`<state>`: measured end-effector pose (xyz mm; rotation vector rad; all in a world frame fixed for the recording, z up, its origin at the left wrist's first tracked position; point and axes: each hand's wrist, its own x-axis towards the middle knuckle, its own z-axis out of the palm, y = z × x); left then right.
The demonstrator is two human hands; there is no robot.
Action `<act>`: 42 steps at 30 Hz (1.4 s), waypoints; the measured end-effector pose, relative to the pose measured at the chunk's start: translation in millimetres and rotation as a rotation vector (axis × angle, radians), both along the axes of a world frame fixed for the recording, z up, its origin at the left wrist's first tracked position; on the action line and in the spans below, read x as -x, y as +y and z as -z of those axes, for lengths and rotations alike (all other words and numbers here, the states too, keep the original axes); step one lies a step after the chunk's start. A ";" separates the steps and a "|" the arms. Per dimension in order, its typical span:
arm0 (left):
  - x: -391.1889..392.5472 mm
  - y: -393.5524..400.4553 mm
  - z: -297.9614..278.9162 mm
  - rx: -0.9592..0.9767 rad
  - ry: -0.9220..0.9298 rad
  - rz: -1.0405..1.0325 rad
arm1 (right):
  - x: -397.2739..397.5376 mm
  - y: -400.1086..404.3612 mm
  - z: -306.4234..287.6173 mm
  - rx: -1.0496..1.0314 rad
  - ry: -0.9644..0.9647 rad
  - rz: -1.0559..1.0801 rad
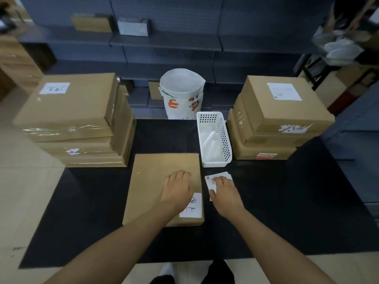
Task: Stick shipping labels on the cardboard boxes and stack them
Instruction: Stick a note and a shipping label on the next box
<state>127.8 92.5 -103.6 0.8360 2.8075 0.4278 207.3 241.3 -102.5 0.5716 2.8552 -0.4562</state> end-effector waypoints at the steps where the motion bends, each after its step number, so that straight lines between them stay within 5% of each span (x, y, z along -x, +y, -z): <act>1: -2.0 10.9 1.6 -0.015 0.004 0.010 | -1.2 11.3 1.2 0.001 -0.006 -0.015; 9: -32.4 113.6 12.5 -0.002 -0.060 0.022 | -16.4 106.4 11.2 0.021 -0.115 -0.119; 27: -37.0 149.2 100.5 0.152 -0.256 -0.073 | 14.2 150.6 74.8 -0.088 -0.365 -0.546; 36: -39.6 143.9 103.6 0.105 -0.265 -0.045 | 12.0 154.3 75.5 -0.041 -0.344 -0.540; 42: -45.3 137.1 97.7 0.033 -0.329 -0.016 | 2.2 148.8 71.1 -0.062 -0.157 -0.586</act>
